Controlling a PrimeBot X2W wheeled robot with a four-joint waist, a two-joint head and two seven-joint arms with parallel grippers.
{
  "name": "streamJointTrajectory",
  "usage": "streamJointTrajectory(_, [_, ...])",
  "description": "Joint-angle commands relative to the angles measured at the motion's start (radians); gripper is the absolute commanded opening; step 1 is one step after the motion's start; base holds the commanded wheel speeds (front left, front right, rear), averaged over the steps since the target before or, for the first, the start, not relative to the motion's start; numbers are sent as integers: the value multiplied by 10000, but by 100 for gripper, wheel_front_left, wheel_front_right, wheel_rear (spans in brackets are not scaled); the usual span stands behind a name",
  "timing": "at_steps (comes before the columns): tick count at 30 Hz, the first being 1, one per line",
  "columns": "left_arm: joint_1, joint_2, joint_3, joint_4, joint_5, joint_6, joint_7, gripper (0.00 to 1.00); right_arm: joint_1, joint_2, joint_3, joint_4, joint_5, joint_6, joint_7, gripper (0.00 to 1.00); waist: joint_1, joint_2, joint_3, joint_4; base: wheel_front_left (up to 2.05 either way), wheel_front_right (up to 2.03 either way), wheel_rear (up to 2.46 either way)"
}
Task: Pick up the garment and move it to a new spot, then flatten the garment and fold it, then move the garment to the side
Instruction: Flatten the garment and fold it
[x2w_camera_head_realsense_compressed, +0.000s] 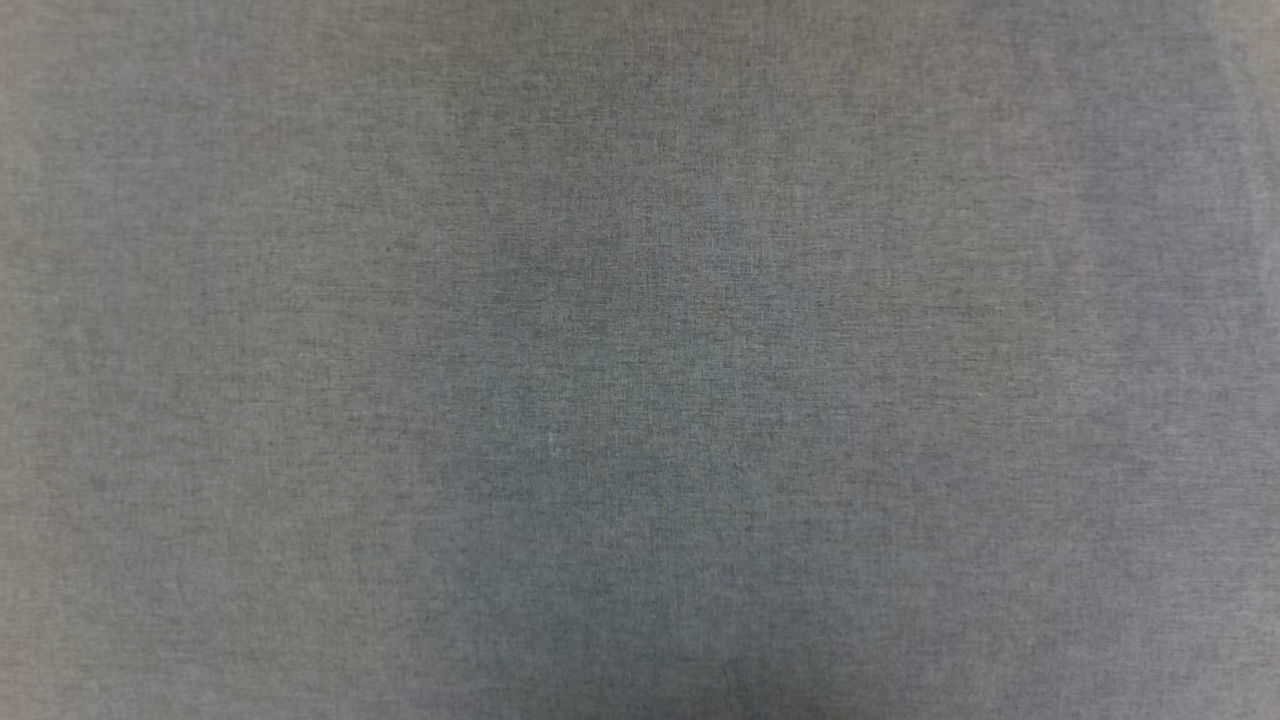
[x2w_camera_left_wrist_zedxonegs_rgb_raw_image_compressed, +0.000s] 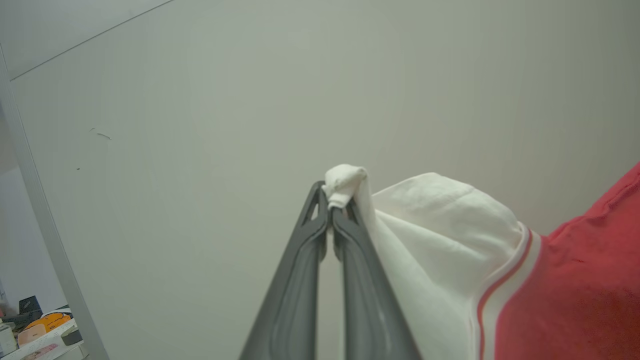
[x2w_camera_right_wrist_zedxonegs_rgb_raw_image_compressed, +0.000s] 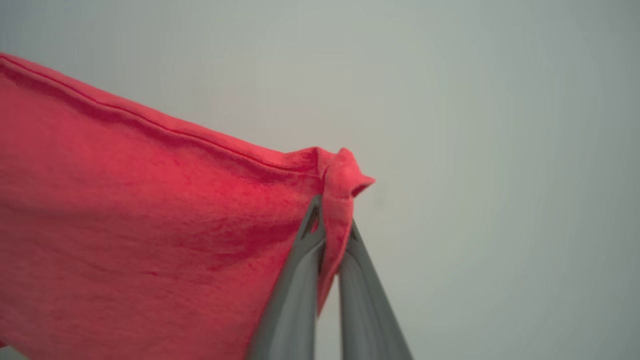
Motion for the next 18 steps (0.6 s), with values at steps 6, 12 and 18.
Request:
streamJointTrajectory(6, [334, -36, -267, 817, -419, -25, -587, 0, 91, 137, 857, 779, 422, -7, -516, 0, -1, 36, 377, 28, 0, 0, 0])
streamJointTrajectory(12, [1466, -104, -455, 1184, -870, -27, -969, 0, 1094, 351, 1708, 1333, 1217, -7, -1263, 0, -1, 36, 227, 48, 0, 0, 0])
streamJointTrajectory(18, [3282, -22, -639, 870, -1096, -24, -1079, 0, 2632, 386, 2689, 1299, 1846, -7, -1765, 0, -1, 36, -383, 91, 0, 0, 0])
